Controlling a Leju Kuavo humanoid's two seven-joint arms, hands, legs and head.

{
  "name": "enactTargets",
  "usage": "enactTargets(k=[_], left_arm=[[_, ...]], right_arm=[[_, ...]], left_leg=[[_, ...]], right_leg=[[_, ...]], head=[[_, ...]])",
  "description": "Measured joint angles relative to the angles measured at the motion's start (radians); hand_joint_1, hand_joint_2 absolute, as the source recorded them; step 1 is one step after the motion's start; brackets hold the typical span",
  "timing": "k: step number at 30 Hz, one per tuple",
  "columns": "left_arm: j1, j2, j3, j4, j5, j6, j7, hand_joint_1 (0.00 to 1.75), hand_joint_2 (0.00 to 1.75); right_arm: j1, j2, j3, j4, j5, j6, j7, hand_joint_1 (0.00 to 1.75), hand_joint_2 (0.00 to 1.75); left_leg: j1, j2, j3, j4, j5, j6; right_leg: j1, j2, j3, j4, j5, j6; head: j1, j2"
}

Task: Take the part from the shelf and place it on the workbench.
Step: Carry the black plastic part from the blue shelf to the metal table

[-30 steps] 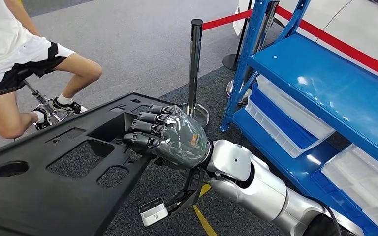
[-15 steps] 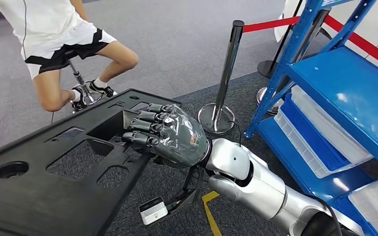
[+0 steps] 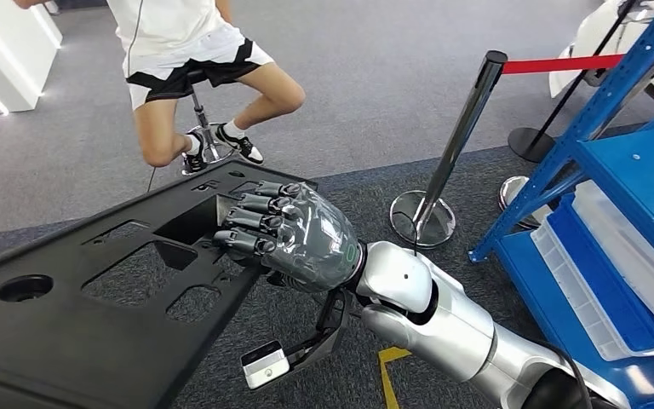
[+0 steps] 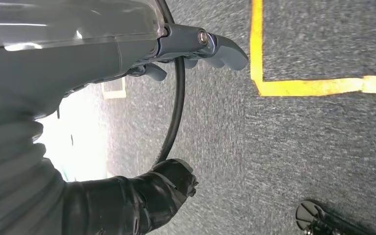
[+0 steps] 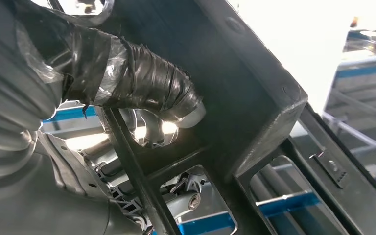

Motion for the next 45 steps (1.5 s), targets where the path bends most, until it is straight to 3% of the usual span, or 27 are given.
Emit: enactTargets(k=[2, 3, 4, 6, 8, 10, 11, 13, 15, 17, 19, 21, 23, 25, 26, 28, 30, 32, 34, 35, 36, 38, 40, 41, 42, 43, 45], left_arm=[[0.006, -0.005, 0.0, 0.001, -0.001, 0.002, -0.004, 0.0, 1.75], [0.011, -0.007, 0.0, 0.002, -0.001, 0.004, -0.006, 0.0, 1.75], [0.016, -0.009, 0.0, 0.004, -0.002, 0.004, -0.008, 0.0, 1.75], [0.021, -0.012, 0.0, 0.006, -0.004, 0.007, -0.013, 0.0, 1.75], [0.022, -0.014, 0.0, 0.007, -0.005, 0.012, -0.016, 0.0, 1.75], [0.024, -0.017, 0.0, 0.007, -0.006, 0.014, -0.017, 0.0, 1.75], [0.026, -0.018, 0.0, 0.008, -0.006, 0.014, -0.017, 0.0, 1.75], [0.029, -0.02, 0.0, 0.008, -0.007, 0.015, -0.019, 0.0, 1.75], [0.03, -0.021, 0.0, 0.008, -0.008, 0.017, -0.025, 0.0, 1.75], [0.034, -0.022, 0.0, 0.009, -0.009, 0.019, -0.031, 0.0, 1.75], [0.043, -0.024, 0.0, 0.009, -0.01, 0.021, -0.035, 0.0, 1.75], [0.049, -0.027, -0.001, 0.009, -0.014, 0.029, -0.041, 0.0, 1.75], [0.051, -0.035, -0.006, 0.009, -0.021, 0.044, -0.05, 0.0, 1.75], [0.055, -0.049, -0.014, 0.009, -0.027, 0.064, -0.057, 0.0, 1.75], [0.058, -0.056, -0.017, 0.009, -0.029, 0.074, -0.058, 0.0, 1.75], [0.063, -0.067, -0.021, 0.009, -0.032, 0.089, -0.054, 0.0, 1.75], [0.067, -0.079, -0.024, 0.011, -0.036, 0.1, -0.046, 0.0, 1.75], [0.072, -0.087, -0.027, 0.013, -0.038, 0.106, -0.038, 0.0, 1.75], [0.08, -0.09, -0.028, 0.013, -0.038, 0.109, -0.034, 0.0, 1.75], [0.083, -0.091, -0.028, 0.014, -0.038, 0.109, -0.033, 0.0, 1.75], [0.085, -0.092, -0.029, 0.014, -0.039, 0.11, -0.031, 0.0, 1.75], [0.084, -0.095, -0.031, 0.014, -0.04, 0.114, -0.027, 0.0, 1.75], [0.084, -0.097, -0.036, 0.014, -0.044, 0.12, -0.016, 0.0, 1.75], [0.085, -0.098, -0.04, 0.014, -0.047, 0.123, -0.009, 0.0, 1.75], [0.087, -0.099, -0.043, 0.014, -0.05, 0.126, -0.001, 0.0, 1.75], [0.089, -0.099, -0.044, 0.014, -0.053, 0.13, 0.006, 0.0, 1.75], [0.092, -0.099, -0.047, 0.014, -0.059, 0.135, 0.021, 0.0, 1.75]], right_arm=[[0.0, 0.0, 0.001, 0.001, 0.002, 0.0, 0.0, 1.75, 1.75], [-0.001, 0.0, 0.001, 0.0, 0.003, 0.0, 0.0, 1.75, 1.75], [-0.001, 0.0, 0.001, 0.0, 0.004, 0.0, 0.0, 1.75, 1.75], [-0.002, 0.001, 0.002, 0.0, 0.005, 0.0, 0.0, 1.75, 1.75], [-0.001, 0.0, 0.002, 0.0, 0.006, -0.001, 0.001, 1.75, 1.75], [0.001, 0.0, 0.003, 0.002, 0.006, -0.001, 0.001, 1.75, 1.75], [0.002, 0.0, 0.004, 0.004, 0.006, -0.001, 0.001, 1.75, 1.75], [0.002, 0.0, 0.005, 0.005, 0.007, -0.001, 0.002, 1.75, 1.75], [0.002, 0.0, 0.005, 0.005, 0.008, -0.001, 0.004, 1.75, 1.75], [0.001, 0.0, 0.005, 0.005, 0.009, -0.001, 0.008, 1.75, 1.75], [0.001, -0.001, 0.005, 0.005, 0.01, -0.001, 0.013, 1.75, 1.75], [0.0, -0.001, 0.005, 0.005, 0.013, -0.002, 0.016, 1.75, 1.75], [0.004, -0.005, 0.005, 0.006, 0.019, -0.003, 0.022, 1.75, 1.75], [0.012, -0.013, 0.005, 0.008, 0.026, -0.004, 0.029, 1.75, 1.75], [0.015, -0.017, 0.005, 0.009, 0.028, -0.004, 0.031, 1.75, 1.75], [0.018, -0.023, 0.004, 0.011, 0.031, -0.005, 0.033, 1.75, 1.75], [0.02, -0.028, 0.003, 0.011, 0.034, -0.007, 0.033, 1.75, 1.75], [0.023, -0.033, 0.001, 0.011, 0.039, -0.01, 0.033, 1.75, 1.75], [0.024, -0.037, -0.001, 0.011, 0.041, -0.012, 0.033, 1.75, 1.75], [0.025, -0.037, -0.001, 0.011, 0.042, -0.012, 0.033, 1.75, 1.75], [0.024, -0.038, -0.002, 0.011, 0.043, -0.014, 0.034, 1.75, 1.75], [0.026, -0.039, -0.004, 0.01, 0.046, -0.016, 0.034, 1.75, 1.75], [0.033, -0.042, -0.008, 0.01, 0.05, -0.018, 0.035, 1.75, 1.75], [0.037, -0.044, -0.01, 0.01, 0.053, -0.018, 0.035, 1.75, 1.75], [0.042, -0.047, -0.012, 0.01, 0.056, -0.018, 0.037, 1.75, 1.75], [0.045, -0.049, -0.015, 0.01, 0.06, -0.018, 0.038, 1.75, 1.75], [0.049, -0.054, -0.024, 0.006, 0.066, -0.018, 0.046, 1.75, 1.75]], left_leg=[[0.005, -0.024, -0.009, -0.001, 0.007, -0.012], [0.007, -0.037, -0.012, -0.004, 0.011, -0.019], [0.007, -0.035, -0.015, -0.003, 0.01, -0.024], [0.003, 0.015, -0.036, 0.04, -0.019, -0.03], [0.004, 0.081, -0.09, 0.157, -0.081, -0.036], [0.009, 0.103, -0.135, 0.256, -0.116, -0.043], [0.011, 0.107, -0.132, 0.257, -0.109, -0.046], [0.014, 0.127, -0.067, 0.149, -0.056, -0.049], [0.007, 0.16, 0.004, 0.028, -0.021, -0.042], [-0.001, 0.165, 0.022, -0.009, -0.021, -0.029], [0.001, 0.143, 0.022, -0.013, -0.019, -0.018], [0.005, 0.124, 0.026, -0.019, -0.015, -0.006], [0.007, 0.105, 0.026, -0.022, -0.013, 0.002], [0.006, 0.079, 0.024, -0.02, -0.012, 0.006], [0.006, 0.064, 0.023, -0.018, -0.012, 0.006], [0.006, 0.035, 0.024, -0.013, -0.014, 0.005], [0.006, 0.009, 0.019, -0.005, -0.016, -0.001], [0.009, -0.015, 0.008, -0.002, -0.014, -0.013], [0.014, -0.037, 0.001, -0.004, -0.009, -0.028], [0.013, -0.025, -0.003, 0.0, -0.011, -0.033], [0.011, 0.003, -0.012, 0.02, -0.023, -0.037], [0.007, 0.078, -0.053, 0.11, -0.072, -0.041], [0.009, 0.104, -0.108, 0.225, -0.121, -0.045], [0.009, 0.107, -0.122, 0.253, -0.126, -0.045], [0.009, 0.108, -0.116, 0.245, -0.113, -0.045], [0.009, 0.114, -0.091, 0.2, -0.085, -0.043], [0.0, 0.157, -0.017, 0.069, -0.037, -0.031]], right_leg=[[0.003, 0.016, 0.01, -0.029, 0.003, -0.003], [0.003, 0.002, 0.012, -0.035, 0.006, -0.005], [0.002, -0.012, 0.017, -0.044, 0.01, -0.008], [-0.001, -0.043, 0.027, -0.063, 0.02, -0.017], [0.001, -0.074, 0.031, -0.07, 0.022, -0.022], [0.003, -0.108, 0.031, -0.069, 0.02, -0.022], [0.003, -0.123, 0.03, -0.069, 0.019, -0.021], [0.003, -0.152, 0.032, -0.065, 0.013, -0.016], [0.007, -0.175, 0.033, -0.059, 0.005, -0.007], [0.011, -0.194, 0.036, -0.056, -0.001, 0.003], [0.009, -0.203, 0.04, -0.053, -0.008, 0.012], [0.003, -0.162, 0.027, -0.012, -0.038, 0.021], [-0.001, -0.103, -0.028, 0.105, -0.101, 0.024], [-0.001, -0.082, -0.091, 0.223, -0.141, 0.025], [-0.002, -0.079, -0.104, 0.24, -0.134, 0.025], [-0.005, -0.068, -0.072, 0.158, -0.068, 0.022], [-0.011, -0.015, -0.017, 0.028, -0.008, 0.02], [-0.012, 0.021, 0.003, -0.028, 0.005, 0.019], [-0.009, -0.002, 0.005, -0.035, 0.007, 0.012], [-0.008, -0.016, 0.009, -0.04, 0.01, 0.006], [-0.009, -0.032, 0.014, -0.045, 0.012, 0.0], [-0.006, -0.064, 0.021, -0.052, 0.012, -0.01], [-0.001, -0.097, 0.022, -0.051, 0.008, -0.015], [0.001, -0.112, 0.022, -0.05, 0.006, -0.016], [0.002, -0.128, 0.024, -0.05, 0.003, -0.016], [0.003, -0.141, 0.027, -0.049, -0.001, -0.015], [0.007, -0.166, 0.035, -0.049, -0.01, -0.012]], head=[[0.0, 0.0], [0.0, 0.0], [0.0, 0.0], [-0.002, 0.0], [-0.003, 0.0], [-0.003, 0.0], [-0.003, 0.0], [-0.003, 0.0], [-0.003, 0.0], [-0.002, 0.0], [-0.002, 0.0], [-0.002, 0.0], [-0.002, 0.0], [-0.002, 0.0], [-0.002, 0.0], [-0.002, 0.0], [-0.002, 0.0], [-0.002, 0.0], [-0.002, 0.0], [-0.002, 0.0], [-0.003, 0.0], [-0.005, 0.0], [-0.006, 0.0], [-0.006, 0.0], [-0.006, 0.0], [-0.006, 0.0], [-0.006, 0.0]])
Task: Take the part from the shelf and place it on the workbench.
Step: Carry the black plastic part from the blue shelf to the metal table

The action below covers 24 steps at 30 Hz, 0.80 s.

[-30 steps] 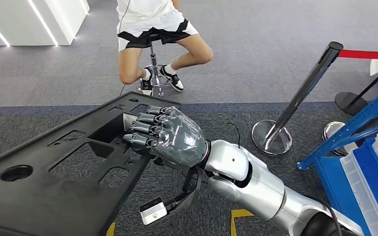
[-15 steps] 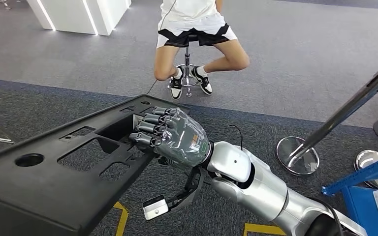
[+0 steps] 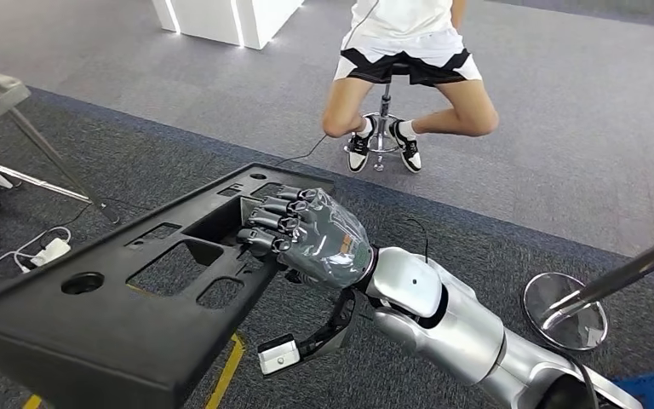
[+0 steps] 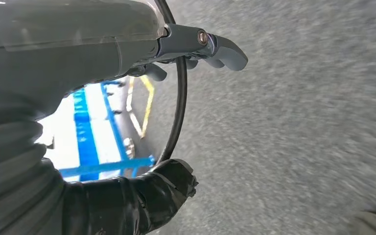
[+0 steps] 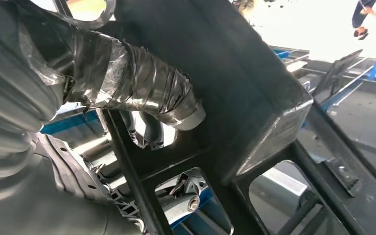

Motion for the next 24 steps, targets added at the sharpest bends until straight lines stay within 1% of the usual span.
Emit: enactTargets(k=[1, 2, 3, 4, 5, 6, 7, 8, 9, 10, 11, 12, 13, 14, 15, 16, 17, 18, 19, 20, 21, 22, 23, 24], left_arm=[[0.001, 0.0, -0.002, 0.0, -0.003, 0.002, 0.006, 0.0, 1.75], [0.002, 0.0, -0.004, 0.0, -0.005, 0.004, 0.01, 0.0, 1.75], [0.003, 0.001, -0.006, 0.0, -0.007, 0.004, 0.013, 0.0, 1.75], [0.005, 0.002, -0.008, 0.0, -0.009, 0.005, 0.016, 0.0, 1.75], [0.007, 0.002, -0.011, 0.0, -0.011, 0.005, 0.019, 0.0, 1.75], [0.008, 0.003, -0.015, 0.0, -0.014, 0.005, 0.022, 0.0, 1.75], [0.008, 0.005, -0.019, 0.0, -0.017, 0.004, 0.026, 0.0, 1.75], [0.008, 0.007, -0.022, 0.0, -0.02, 0.001, 0.028, 0.0, 1.75], [0.006, 0.009, -0.025, 0.0, -0.024, -0.003, 0.03, 0.0, 1.75], [0.006, 0.013, -0.027, 0.0, -0.027, -0.009, 0.031, 0.0, 1.75], [0.007, 0.016, -0.03, 0.0, -0.03, -0.015, 0.031, 0.0, 1.75], [0.009, 0.02, -0.033, 0.0, -0.034, -0.02, 0.031, 0.0, 1.75], [0.012, 0.023, -0.036, 0.0, -0.037, -0.024, 0.032, 0.0, 1.75], [0.016, 0.028, -0.04, 0.0, -0.039, -0.027, 0.034, 0.0, 1.75], [0.019, 0.033, -0.043, 0.0, -0.041, -0.029, 0.036, 0.0, 1.75], [0.021, 0.037, -0.046, 0.0, -0.042, -0.029, 0.038, 0.0, 1.75], [0.022, 0.041, -0.047, 0.0, -0.042, -0.03, 0.039, 0.0, 1.75], [0.023, 0.045, -0.048, 0.0, -0.042, -0.03, 0.039, 0.0, 1.75], [0.024, 0.046, -0.048, 0.0, -0.042, -0.031, 0.039, 0.0, 1.75], [0.025, 0.048, -0.049, 0.001, -0.042, -0.031, 0.039, 0.0, 1.75], [0.026, 0.049, -0.049, 0.001, -0.042, -0.032, 0.039, 0.0, 1.75], [0.025, 0.051, -0.049, 0.001, -0.042, -0.031, 0.039, 0.0, 1.75], [0.023, 0.053, -0.049, 0.001, -0.042, -0.031, 0.04, 0.0, 1.75], [0.021, 0.054, -0.049, 0.002, -0.043, -0.03, 0.041, 0.0, 1.75]], right_arm=[[0.002, -0.003, -0.006, -0.002, 0.002, 0.0, 0.003, 1.75, 1.75], [0.004, -0.006, -0.011, -0.005, 0.002, -0.001, 0.006, 1.75, 1.75], [0.006, -0.008, -0.015, -0.007, 0.003, -0.001, 0.006, 1.75, 1.75], [0.008, -0.011, -0.019, -0.009, 0.003, -0.002, 0.006, 1.75, 1.75], [0.01, -0.013, -0.022, -0.012, 0.004, -0.002, 0.007, 1.75, 1.75], [0.011, -0.016, -0.026, -0.017, 0.006, -0.003, 0.007, 1.75, 1.75], [0.013, -0.021, -0.031, -0.023, 0.008, -0.003, 0.008, 1.75, 1.75], [0.018, -0.029, -0.037, -0.031, 0.01, -0.004, 0.01, 1.75, 1.75], [0.026, -0.04, -0.043, -0.04, 0.012, -0.006, 0.011, 1.75, 1.75], [0.037, -0.052, -0.048, -0.048, 0.013, -0.007, 0.012, 1.75, 1.75], [0.049, -0.066, -0.053, -0.057, 0.014, -0.009, 0.013, 1.75, 1.75], [0.061, -0.08, -0.057, -0.066, 0.015, -0.01, 0.013, 1.75, 1.75], [0.071, -0.094, -0.063, -0.076, 0.015, -0.012, 0.013, 1.75, 1.75], [0.08, -0.108, -0.071, -0.086, 0.015, -0.014, 0.013, 1.75, 1.75], [0.087, -0.121, -0.079, -0.094, 0.015, -0.017, 0.012, 1.75, 1.75], [0.093, -0.133, -0.087, -0.102, 0.015, -0.02, 0.012, 1.75, 1.75], [0.099, -0.141, -0.093, -0.108, 0.015, -0.022, 0.012, 1.75, 1.75], [0.104, -0.147, -0.097, -0.112, 0.014, -0.024, 0.012, 1.75, 1.75], [0.107, -0.15, -0.1, -0.118, 0.014, -0.025, 0.011, 1.75, 1.75], [0.109, -0.153, -0.103, -0.122, 0.014, -0.025, 0.01, 1.75, 1.75], [0.111, -0.155, -0.106, -0.126, 0.014, -0.025, 0.009, 1.75, 1.75], [0.112, -0.157, -0.109, -0.13, 0.014, -0.026, 0.008, 1.75, 1.75], [0.113, -0.158, -0.112, -0.133, 0.014, -0.026, 0.008, 1.75, 1.75], [0.115, -0.159, -0.114, -0.135, 0.014, -0.027, 0.008, 1.75, 1.75]], left_leg=[[-0.006, 0.02, 0.025, -0.045, 0.009, 0.008], [-0.013, 0.032, 0.037, -0.069, 0.009, 0.016], [-0.017, 0.03, 0.039, -0.073, 0.005, 0.022], [-0.017, 0.017, 0.041, -0.078, 0.005, 0.027], [-0.015, 0.005, 0.046, -0.085, 0.006, 0.032], [-0.011, -0.007, 0.054, -0.092, 0.006, 0.036], [-0.007, -0.019, 0.062, -0.098, 0.007, 0.042], [-0.005, -0.03, 0.068, -0.102, 0.007, 0.046], [-0.004, -0.043, 0.071, -0.102, 0.005, 0.05], [-0.003, -0.058, 0.073, -0.101, 0.003, 0.053], [-0.003, -0.075, 0.077, -0.1, -0.001, 0.054], [-0.002, -0.092, 0.081, -0.098, -0.006, 0.053], [-0.001, -0.109, 0.087, -0.093, -0.012, 0.051], [0.0, -0.125, 0.093, -0.088, -0.02, 0.047], [0.002, -0.14, 0.096, -0.083, -0.028, 0.042], [0.002, -0.153, 0.095, -0.076, -0.036, 0.036], [0.004, -0.164, 0.091, -0.072, -0.04, 0.03], [0.005, -0.176, 0.085, -0.072, -0.041, 0.023], [0.008, -0.189, 0.082, -0.073, -0.041, 0.015], [0.01, -0.191, 0.081, -0.074, -0.042, 0.009], [0.01, -0.171, 0.079, -0.066, -0.047, 0.004], [0.008, -0.139, 0.068, -0.041, -0.058, 0.0], [0.007, -0.1, 0.045, 0.006, -0.077, -0.003], [0.006, -0.069, 0.01, 0.068, -0.1, -0.006]], right_leg=[[0.002, -0.01, 0.004, -0.001, -0.004, 0.004], [0.004, -0.021, 0.007, -0.002, -0.008, 0.008], [0.005, -0.031, 0.01, -0.004, -0.01, 0.013], [0.005, -0.041, 0.015, -0.006, -0.013, 0.019], [0.003, -0.035, 0.019, -0.004, -0.018, 0.024], [0.001, -0.011, 0.018, 0.009, -0.027, 0.029], [-0.003, 0.021, 0.004, 0.043, -0.044, 0.033], [-0.008, 0.057, -0.024, 0.097, -0.068, 0.036], [-0.01, 0.078, -0.064, 0.167, -0.094, 0.039], [-0.012, 0.085, -0.105, 0.232, -0.114, 0.042], [-0.014, 0.087, -0.137, 0.274, -0.116, 0.044], [-0.017, 0.088, -0.153, 0.281, -0.098, 0.047], [-0.02, 0.092, -0.148, 0.247, -0.059, 0.049], [-0.023, 0.103, -0.129, 0.182, -0.01, 0.05], [-0.028, 0.13, -0.107, 0.122, 0.026, 0.051], [-0.032, 0.156, -0.087, 0.069, 0.047, 0.052], [-0.033, 0.177, -0.077, 0.04, 0.051, 0.05], [-0.032, 0.186, -0.073, 0.034, 0.043, 0.047], [-0.031, 0.178, -0.068, 0.028, 0.04, 0.041], [-0.03, 0.165, -0.063, 0.025, 0.039, 0.035], [-0.03, 0.152, -0.055, 0.019, 0.036, 0.028], [-0.03, 0.137, -0.044, 0.012, 0.034, 0.02], [-0.028, 0.122, -0.034, 0.007, 0.029, 0.013], [-0.024, 0.106, -0.025, 0.005, 0.022, 0.008]], head=[[0.0, 0.0], [0.0, 0.0], [0.0, 0.0], [0.0, 0.0], [0.0, 0.0], [0.0, 0.0], [0.001, 0.0], [0.001, 0.0], [0.001, 0.0], [0.001, 0.0], [0.001, 0.0], [0.001, 0.0], [0.001, 0.0], [0.001, 0.0], [0.002, 0.0], [0.001, 0.0], [0.001, 0.0], [0.001, 0.0], [0.001, 0.0], [0.001, 0.0], [0.001, 0.0], [0.0, 0.0], [0.0, 0.0], [0.0, 0.0]])
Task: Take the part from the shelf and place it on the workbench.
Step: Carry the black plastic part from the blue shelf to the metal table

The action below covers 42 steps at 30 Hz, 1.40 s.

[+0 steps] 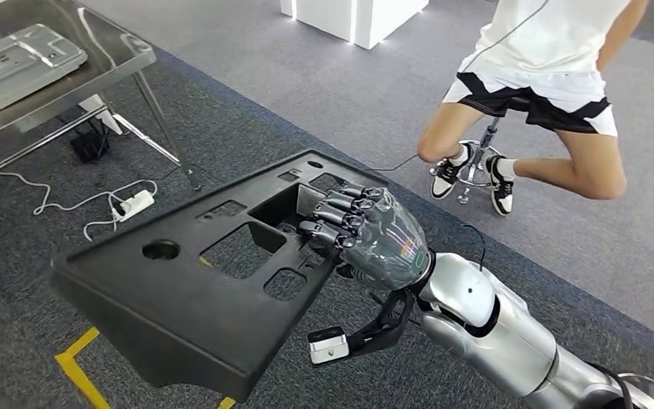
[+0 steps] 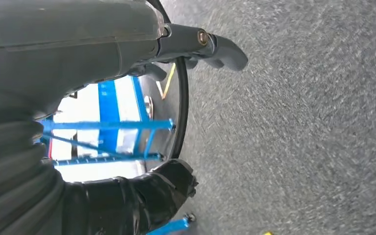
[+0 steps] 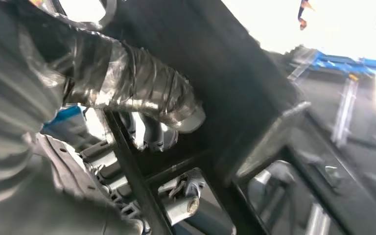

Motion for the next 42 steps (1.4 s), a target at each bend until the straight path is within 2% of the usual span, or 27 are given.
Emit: enactTargets(k=[2, 4, 6, 7, 9, 11, 12, 13, 15, 17, 18, 19, 20, 22, 23, 24, 26, 27, 29, 31, 33, 34, 35, 37, 39, 40, 42], left_arm=[[-0.002, 0.003, 0.0, 0.0, -0.003, 0.001, 0.009, 0.0, 1.75], [0.003, 0.006, -0.001, 0.001, -0.006, 0.0, 0.024, 0.0, 1.75], [0.006, 0.012, -0.001, 0.001, -0.009, -0.004, 0.035, 0.0, 1.75], [0.006, 0.015, -0.002, 0.001, -0.009, -0.009, 0.036, 0.0, 1.75], [0.005, 0.02, -0.003, 0.001, -0.006, -0.023, 0.02, 0.0, 1.75], [0.008, 0.02, -0.003, 0.001, 0.001, -0.038, -0.011, 0.0, 1.75], [0.012, 0.02, -0.003, 0.001, 0.005, -0.044, -0.026, 0.0, 1.75], [0.015, 0.02, -0.003, 0.001, 0.009, -0.048, -0.039, 0.0, 1.75], [0.014, 0.017, -0.003, 0.001, 0.017, -0.055, -0.058, 0.0, 1.75], [0.012, 0.01, -0.003, 0.001, 0.025, -0.067, -0.086, 0.0, 1.75], [0.014, 0.006, -0.003, 0.001, 0.028, -0.076, -0.105, 0.0, 1.75], [0.017, 0.001, -0.003, 0.001, 0.031, -0.087, -0.126, 0.0, 1.75], [0.022, -0.003, -0.003, 0.001, 0.033, -0.097, -0.147, 0.0, 1.75], [0.032, -0.008, -0.003, 0.001, 0.035, -0.117, -0.182, 0.0, 1.75], [0.036, -0.009, -0.003, 0.001, 0.036, -0.128, -0.199, 0.0, 1.75], [0.039, -0.01, -0.003, 0.002, 0.037, -0.14, -0.217, 0.0, 1.75], [0.045, -0.005, -0.003, 0.008, 0.039, -0.163, -0.267, 0.0, 1.75], [0.046, 0.003, -0.003, 0.02, 0.038, -0.172, -0.295, 0.0, 1.75], [0.043, 0.03, -0.003, 0.055, 0.034, -0.191, -0.351, 0.0, 1.75], [0.034, 0.061, -0.004, 0.087, 0.031, -0.22, -0.388, 0.0, 1.75], [0.031, 0.087, -0.004, 0.106, 0.03, -0.244, -0.404, 0.0, 1.75], [0.032, 0.096, -0.004, 0.115, 0.029, -0.251, -0.408, 0.0, 1.75], [0.035, 0.107, -0.004, 0.122, 0.029, -0.255, -0.41, 0.0, 1.75], [0.041, 0.125, -0.004, 0.135, 0.027, -0.26, -0.413, 0.0, 1.75], [0.043, 0.138, -0.004, 0.143, 0.027, -0.264, -0.416, 0.0, 1.75], [0.044, 0.142, -0.004, 0.147, 0.027, -0.265, -0.416, 0.0, 1.75], [0.046, 0.147, -0.004, 0.152, 0.026, -0.266, -0.417, 0.0, 1.75]], right_arm=[[0.005, -0.004, -0.001, -0.001, -0.001, -0.002, -0.001, 1.75, 1.75], [0.011, -0.009, -0.004, -0.004, -0.004, -0.003, -0.003, 1.75, 1.75], [0.014, -0.016, -0.01, -0.01, -0.011, -0.003, -0.004, 1.75, 1.75], [0.015, -0.02, -0.013, -0.013, -0.014, -0.004, -0.005, 1.75, 1.75], [0.018, -0.026, -0.019, -0.017, -0.015, -0.004, -0.009, 1.75, 1.75], [0.022, -0.028, -0.021, -0.018, -0.009, -0.003, -0.011, 1.75, 1.75], [0.023, -0.028, -0.022, -0.018, -0.003, 0.0, -0.01, 1.75, 1.75], [0.021, -0.026, -0.022, -0.017, 0.002, 0.005, -0.007, 1.75, 1.75], [0.015, -0.017, -0.022, -0.012, 0.012, 0.019, 0.0, 1.75, 1.75], [0.011, -0.003, -0.021, 0.004, 0.018, 0.029, 0.006, 1.75, 1.75], [0.011, 0.003, -0.02, 0.014, 0.02, 0.031, 0.008, 1.75, 1.75], [0.01, 0.008, -0.019, 0.023, 0.021, 0.032, 0.01, 1.75, 1.75], [0.008, 0.012, -0.017, 0.031, 0.021, 0.031, 0.011, 1.75, 1.75], [0.001, 0.016, -0.014, 0.042, 0.021, 0.032, 0.011, 1.75, 1.75], [-0.004, 0.017, -0.011, 0.047, 0.02, 0.033, 0.012, 1.75, 1.75], [-0.009, 0.019, -0.007, 0.052, 0.018, 0.036, 0.012, 1.75, 1.75], [-0.025, 0.025, 0.002, 0.059, 0.012, 0.043, 0.013, 1.75, 1.75], [-0.034, 0.029, 0.005, 0.062, 0.007, 0.045, 0.014, 1.75, 1.75], [-0.054, 0.037, 0.014, 0.066, -0.002, 0.051, 0.015, 1.75, 1.75], [-0.075, 0.043, 0.023, 0.071, -0.01, 0.06, 0.017, 1.75, 1.75], [-0.091, 0.044, 0.033, 0.078, -0.014, 0.067, 0.019, 1.75, 1.75], [-0.097, 0.044, 0.037, 0.081, -0.014, 0.07, 0.021, 1.75, 1.75], [-0.104, 0.044, 0.042, 0.085, -0.014, 0.073, 0.026, 1.75, 1.75], [-0.121, 0.044, 0.048, 0.091, -0.014, 0.079, 0.036, 1.75, 1.75], [-0.135, 0.043, 0.05, 0.097, -0.015, 0.083, 0.043, 1.75, 1.75], [-0.14, 0.042, 0.051, 0.1, -0.016, 0.084, 0.045, 1.75, 1.75], [-0.15, 0.041, 0.052, 0.103, -0.017, 0.085, 0.049, 1.75, 1.75]], left_leg=[[0.001, 0.017, -0.076, 0.116, -0.029, -0.003], [0.001, 0.021, -0.094, 0.109, 0.015, 0.001], [-0.004, 0.044, -0.047, -0.014, 0.094, 0.012], [-0.013, 0.067, -0.021, -0.068, 0.115, 0.02], [-0.027, 0.097, 0.005, -0.118, 0.112, 0.038], [-0.028, 0.081, 0.019, -0.132, 0.098, 0.051], [-0.026, 0.068, 0.031, -0.139, 0.094, 0.056], [-0.023, 0.055, 0.044, -0.144, 0.091, 0.061], [-0.02, 0.032, 0.062, -0.149, 0.084, 0.069], [-0.018, 0.003, 0.072, -0.149, 0.075, 0.072], [-0.018, -0.013, 0.08, -0.148, 0.069, 0.071], [-0.017, -0.029, 0.09, -0.148, 0.062, 0.069], [-0.015, -0.045, 0.102, -0.148, 0.053, 0.067], [-0.012, -0.074, 0.125, -0.145, 0.035, 0.058], [-0.011, -0.088, 0.129, -0.143, 0.027, 0.052], [-0.008, -0.1, 0.128, -0.142, 0.021, 0.045], [-0.006, -0.115, 0.125, -0.138, 0.019, 0.032], [-0.005, -0.108, 0.125, -0.131, 0.02, 0.028], [-0.007, -0.056, 0.099, -0.071, 0.019, 0.02], [-0.008, 0.0, 0.022, 0.044, -0.009, 0.011], [-0.006, 0.016, -0.054, 0.128, -0.047, 0.006], [-0.006, 0.018, -0.072, 0.127, -0.046, 0.006], [-0.006, 0.021, -0.074, 0.094, -0.023, 0.008], [-0.013, 0.052, -0.047, -0.03, 0.072, 0.023], [-0.027, 0.088, -0.027, -0.112, 0.125, 0.037], [-0.031, 0.091, -0.024, -0.123, 0.126, 0.042], [-0.027, 0.066, -0.005, -0.133, 0.118, 0.051]], right_leg=[[0.006, -0.032, 0.016, 0.0, -0.015, -0.005], [0.01, -0.062, 0.035, 0.0, -0.032, -0.005], [0.014, -0.089, 0.059, -0.001, -0.052, -0.003], [0.018, -0.101, 0.067, -0.002, -0.061, 0.0], [0.022, -0.123, 0.082, -0.006, -0.073, 0.011], [0.021, -0.134, 0.1, -0.001, -0.077, 0.023], [0.018, -0.122, 0.105, 0.013, -0.078, 0.027], [0.015, -0.098, 0.095, 0.039, -0.083, 0.031], [0.008, -0.043, 0.031, 0.139, -0.111, 0.036], [0.006, -0.023, -0.058, 0.246, -0.158, 0.041], [0.005, -0.022, -0.089, 0.269, -0.17, 0.043], [0.004, -0.021, -0.105, 0.261, -0.165, 0.044], [0.003, -0.017, -0.106, 0.223, -0.135, 0.045], [-0.002, 0.019, -0.09, 0.107, -0.031, 0.047], [-0.003, 0.038, -0.083, 0.063, 0.006, 0.046], [-0.002, 0.051, -0.079, 0.039, 0.03, 0.041], [0.003, 0.042, -0.069, 0.029, 0.028, 0.025], [0.003, 0.03, -0.058, 0.023, 0.03, 0.017], [0.002, 0.005, -0.029, 0.009, 0.02, 0.002], [0.005, -0.021, -0.004, 0.001, 0.005, -0.007], [0.007, -0.046, 0.015, 0.0, -0.013, -0.009], [0.008, -0.058, 0.028, 0.0, -0.024, -0.009], [0.01, -0.07, 0.041, 0.0, -0.035, -0.008], [0.013, -0.094, 0.071, 0.0, -0.06, -0.006], [0.019, -0.114, 0.092, -0.006, -0.081, 0.003], [0.022, -0.123, 0.101, -0.006, -0.087, 0.01], [0.023, -0.131, 0.117, 0.003, -0.089, 0.023]], head=[[0.0, 0.0], [0.0, 0.0], [0.0, 0.0], [0.0, 0.0], [0.0, 0.0], [0.001, 0.0], [0.001, 0.0], [0.002, 0.0], [0.002, 0.0], [0.002, 0.0], [0.002, 0.0], [0.002, 0.0], [0.002, 0.0], [0.002, 0.0], [0.001, 0.0], [0.0, 0.0], [-0.001, 0.0], [-0.001, 0.0], [-0.004, 0.0], [-0.007, 0.0], [-0.007, 0.0], [-0.007, 0.0], [-0.007, 0.0], [-0.007, 0.0], [-0.007, 0.0], [-0.007, 0.0], [-0.007, 0.0]])
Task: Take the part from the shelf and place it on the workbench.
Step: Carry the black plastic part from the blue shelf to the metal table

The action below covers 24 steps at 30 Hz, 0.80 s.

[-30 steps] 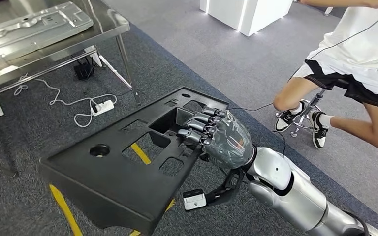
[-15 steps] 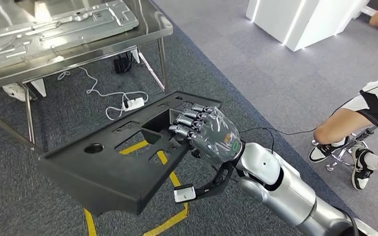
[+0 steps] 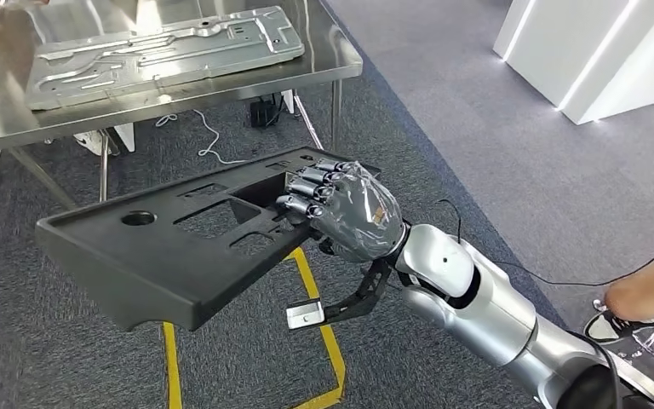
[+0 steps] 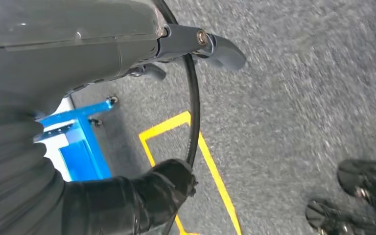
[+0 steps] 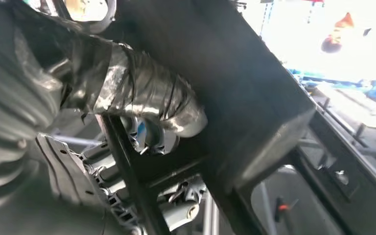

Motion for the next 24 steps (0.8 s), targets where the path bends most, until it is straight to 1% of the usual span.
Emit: enactTargets(k=[1, 2, 3, 4, 5, 6, 7, 8, 9, 10, 11, 12, 13, 14, 15, 16, 17, 18, 19, 20, 21, 22, 23, 24], left_arm=[[0.0, 0.001, 0.0, 0.002, 0.0, 0.0, 0.0, 0.0, 1.75], [0.0, 0.003, 0.0, 0.004, 0.0, 0.0, 0.0, 0.0, 1.75], [-0.003, 0.004, 0.0, 0.006, -0.001, 0.0, 0.0, 0.0, 1.75], [-0.005, 0.006, 0.0, 0.008, -0.001, -0.002, -0.002, 0.0, 1.75], [-0.006, 0.008, 0.0, 0.01, -0.001, -0.004, -0.003, 0.0, 1.75], [-0.006, 0.01, 0.0, 0.011, 0.0, -0.006, -0.006, 0.0, 1.75], [-0.004, 0.012, 0.0, 0.013, 0.0, -0.009, -0.008, 0.0, 1.75], [0.0, 0.015, 0.0, 0.014, 0.001, -0.013, -0.011, 0.0, 1.75], [0.004, 0.019, 0.0, 0.015, 0.001, -0.016, -0.013, 0.0, 1.75], [0.009, 0.022, 0.0, 0.016, 0.002, -0.02, -0.016, 0.0, 1.75], [0.012, 0.027, 0.0, 0.017, 0.003, -0.022, -0.018, 0.0, 1.75], [0.013, 0.031, 0.0, 0.018, 0.005, -0.024, -0.019, 0.0, 1.75], [0.016, 0.034, 0.0, 0.02, 0.007, -0.024, -0.02, 0.0, 1.75], [0.018, 0.038, 0.0, 0.021, 0.008, -0.025, -0.021, 0.0, 1.75], [0.023, 0.043, 0.0, 0.023, 0.011, -0.025, -0.021, 0.0, 1.75], [0.027, 0.047, 0.0, 0.024, 0.012, -0.025, -0.021, 0.0, 1.75], [0.027, 0.05, 0.0, 0.026, 0.015, -0.025, -0.021, 0.0, 1.75], [0.024, 0.054, 0.0, 0.027, 0.017, -0.024, -0.021, 0.0, 1.75], [0.022, 0.056, 0.0, 0.028, 0.02, -0.024, -0.021, 0.0, 1.75], [0.02, 0.058, 0.0, 0.028, 0.022, -0.023, -0.021, 0.0, 1.75], [0.02, 0.059, 0.0, 0.029, 0.025, -0.023, -0.021, 0.0, 1.75], [0.021, 0.059, 0.0, 0.029, 0.027, -0.024, -0.02, 0.0, 1.75], [0.022, 0.059, 0.0, 0.029, 0.028, -0.024, -0.02, 0.0, 1.75], [0.025, 0.06, 0.0, 0.029, 0.03, -0.024, -0.019, 0.0, 1.75]], right_arm=[[-0.005, 0.0, 0.0, 0.001, 0.0, 0.0, 0.001, 1.75, 1.75], [-0.011, -0.002, 0.001, 0.002, 0.0, 0.001, 0.004, 1.75, 1.75], [-0.017, -0.004, 0.002, 0.003, 0.0, 0.005, 0.009, 1.75, 1.75], [-0.021, -0.008, 0.003, 0.004, 0.0, 0.012, 0.014, 1.75, 1.75], [-0.027, -0.015, 0.004, 0.006, 0.0, 0.023, 0.022, 1.75, 1.75], [-0.034, -0.024, 0.005, 0.009, 0.0, 0.036, 0.029, 1.75, 1.75], [-0.042, -0.035, 0.005, 0.013, 0.0, 0.049, 0.036, 1.75, 1.75], [-0.054, -0.048, 0.005, 0.017, 0.0, 0.063, 0.041, 1.75, 1.75], [-0.068, -0.062, 0.003, 0.021, 0.0, 0.077, 0.047, 1.75, 1.75], [-0.083, -0.078, 0.0, 0.027, 0.0, 0.092, 0.052, 1.75, 1.75], [-0.098, -0.096, -0.005, 0.036, -0.001, 0.108, 0.057, 1.75, 1.75], [-0.113, -0.113, -0.012, 0.044, -0.003, 0.128, 0.065, 1.75, 1.75], [-0.127, -0.129, -0.02, 0.053, -0.007, 0.149, 0.074, 1.75, 1.75], [-0.14, -0.141, -0.031, 0.061, -0.013, 0.168, 0.083, 1.75, 1.75], [-0.153, -0.15, -0.043, 0.067, -0.019, 0.187, 0.09, 1.75, 1.75], [-0.166, -0.157, -0.056, 0.074, -0.027, 0.202, 0.096, 1.75, 1.75], [-0.179, -0.162, -0.068, 0.079, -0.034, 0.215, 0.101, 1.75, 1.75], [-0.191, -0.167, -0.077, 0.086, -0.04, 0.229, 0.107, 1.75, 1.75], [-0.203, -0.173, -0.083, 0.093, -0.044, 0.244, 0.116, 1.75, 1.75], [-0.211, -0.178, -0.086, 0.101, -0.044, 0.255, 0.124, 1.75, 1.75], [-0.218, -0.183, -0.088, 0.11, -0.043, 0.264, 0.131, 1.75, 1.75], [-0.223, -0.186, -0.089, 0.118, -0.042, 0.269, 0.136, 1.75, 1.75], [-0.227, -0.188, -0.091, 0.126, -0.041, 0.273, 0.139, 1.75, 1.75], [-0.232, -0.19, -0.093, 0.133, -0.039, 0.277, 0.143, 1.75, 1.75]], left_leg=[[0.004, -0.014, 0.013, -0.006, -0.002, 0.005], [0.008, -0.026, 0.027, -0.011, -0.006, 0.01], [0.011, -0.038, 0.039, -0.014, -0.01, 0.014], [0.012, -0.05, 0.046, -0.015, -0.016, 0.017], [0.012, -0.066, 0.053, -0.015, -0.023, 0.018], [0.013, -0.081, 0.061, -0.015, -0.03, 0.017], [0.013, -0.098, 0.072, -0.015, -0.038, 0.017], [0.013, -0.113, 0.084, -0.015, -0.047, 0.015], [0.013, -0.128, 0.097, -0.015, -0.056, 0.013], [0.014, -0.142, 0.106, -0.015, -0.065, 0.011], [0.014, -0.155, 0.115, -0.013, -0.074, 0.007], [0.016, -0.167, 0.118, -0.011, -0.083, 0.002], [0.018, -0.177, 0.121, -0.01, -0.086, -0.005], [0.019, -0.183, 0.125, -0.007, -0.085, -0.012], [0.019, -0.186, 0.128, -0.007, -0.086, -0.018], [0.018, -0.17, 0.129, 0.003, -0.083, -0.024], [0.016, -0.142, 0.119, 0.027, -0.083, -0.028], [0.016, -0.11, 0.097, 0.069, -0.09, -0.034], [0.017, -0.077, 0.062, 0.127, -0.103, -0.04], [0.019, -0.06, 0.02, 0.186, -0.124, -0.045], [0.022, -0.051, -0.02, 0.232, -0.149, -0.049], [0.024, -0.048, -0.048, 0.251, -0.163, -0.051], [0.025, -0.047, -0.06, 0.238, -0.157, -0.052], [0.024, -0.047, -0.057, 0.194, -0.127, -0.052]], right_leg=[[-0.002, 0.015, -0.003, 0.024, 0.004, 0.005], [-0.004, 0.04, -0.022, 0.063, 0.003, 0.009], [-0.007, 0.068, -0.057, 0.117, -0.006, 0.012], [-0.01, 0.092, -0.099, 0.179, -0.025, 0.015], [-0.011, 0.104, -0.145, 0.234, -0.054, 0.019], [-0.013, 0.108, -0.183, 0.267, -0.081, 0.022], [-0.014, 0.109, -0.209, 0.276, -0.096, 0.025], [-0.015, 0.111, -0.222, 0.255, -0.087, 0.025], [-0.016, 0.118, -0.222, 0.207, -0.051, 0.023], [-0.016, 0.138, -0.217, 0.144, 0.014, 0.021], [-0.016, 0.16, -0.215, 0.087, 0.071, 0.016], [-0.014, 0.179, -0.212, 0.045, 0.115, 0.011], [-0.012, 0.19, -0.21, 0.022, 0.14, 0.003], [-0.008, 0.185, -0.205, 0.014, 0.136, -0.007], [-0.008, 0.176, -0.191, 0.006, 0.136, -0.015], [-0.01, 0.169, -0.173, -0.005, 0.136, -0.023], [-0.012, 0.161, -0.154, -0.015, 0.133, -0.03], [-0.013, 0.155, -0.136, -0.023, 0.129, -0.033], [-0.013, 0.148, -0.122, -0.027, 0.121, -0.036], [-0.013, 0.142, -0.11, -0.029, 0.112, -0.037], [-0.013, 0.137, -0.099, -0.03, 0.102, -0.036], [-0.013, 0.134, -0.086, -0.03, 0.092, -0.036], [-0.013, 0.131, -0.073, -0.03, 0.081, -0.035], [-0.013, 0.128, -0.058, -0.03, 0.069, -0.033]], head=[[0.0, 0.0], [0.0, 0.0], [0.0, 0.0], [0.001, 0.0], [0.001, 0.0], [0.001, 0.0], [0.001, 0.0], [0.001, 0.0], [0.001, 0.0], [0.001, 0.0], [0.0, 0.0], [0.0, 0.0], [0.0, 0.0], [0.0, 0.0], [0.001, 0.0], [0.001, 0.0], [0.0, 0.0], [-0.001, 0.0], [-0.002, 0.0], [-0.002, 0.0], [-0.002, 0.0], [-0.002, 0.0], [-0.002, 0.0], [-0.002, 0.0]])
